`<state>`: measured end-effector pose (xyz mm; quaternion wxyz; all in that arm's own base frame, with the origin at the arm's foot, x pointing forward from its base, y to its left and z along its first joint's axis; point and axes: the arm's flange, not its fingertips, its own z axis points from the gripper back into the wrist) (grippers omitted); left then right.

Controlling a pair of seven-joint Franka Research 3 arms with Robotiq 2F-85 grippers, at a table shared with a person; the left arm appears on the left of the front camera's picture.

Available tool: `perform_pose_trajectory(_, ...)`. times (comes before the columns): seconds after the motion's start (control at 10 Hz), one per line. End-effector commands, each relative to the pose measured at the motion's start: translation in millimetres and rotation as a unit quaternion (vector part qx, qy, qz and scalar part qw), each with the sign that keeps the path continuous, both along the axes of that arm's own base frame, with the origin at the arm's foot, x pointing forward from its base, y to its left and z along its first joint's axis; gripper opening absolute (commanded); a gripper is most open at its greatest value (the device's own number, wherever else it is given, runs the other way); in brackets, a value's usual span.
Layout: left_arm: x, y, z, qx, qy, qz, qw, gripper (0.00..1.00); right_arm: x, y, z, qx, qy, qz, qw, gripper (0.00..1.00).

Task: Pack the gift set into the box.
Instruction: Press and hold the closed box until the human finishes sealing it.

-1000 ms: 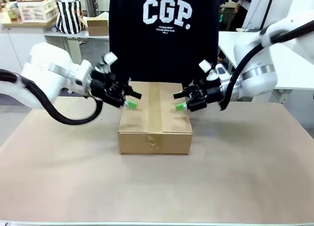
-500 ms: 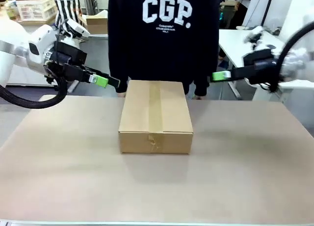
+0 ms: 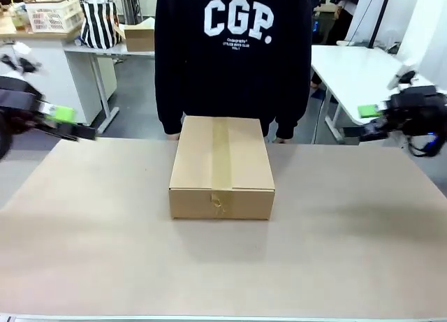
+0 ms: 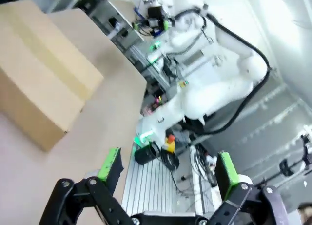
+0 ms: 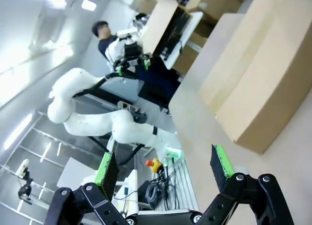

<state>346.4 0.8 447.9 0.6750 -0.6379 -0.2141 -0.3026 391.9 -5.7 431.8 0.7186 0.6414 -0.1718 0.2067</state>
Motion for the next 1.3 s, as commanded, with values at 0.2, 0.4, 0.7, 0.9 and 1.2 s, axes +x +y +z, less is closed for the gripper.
perform_pose_trajectory(0.2,-12,26,3,-0.010,-0.004,0.042,0.999,1.00,-7,-21,0,0.005,0.000,-0.006,1.000,1.00)
perform_pose_trajectory(0.4,-12,26,3,-0.010,-0.004,0.042,0.999,1.00,-7,-21,0,0.005,0.000,-0.006,1.000,1.00)
perform_pose_trajectory(0.7,-12,26,3,-0.010,-0.004,0.042,0.999,1.00,-7,-21,0,0.005,0.000,-0.006,1.000,1.00)
perform_pose_trajectory(0.9,-12,26,3,-0.010,-0.004,0.042,0.999,1.00,-7,-21,0,0.005,0.000,-0.006,1.000,1.00)
perform_pose_trajectory(1.2,-12,26,3,-0.010,-0.004,0.042,0.999,1.00,-7,-21,0,0.005,0.000,-0.006,1.000,1.00)
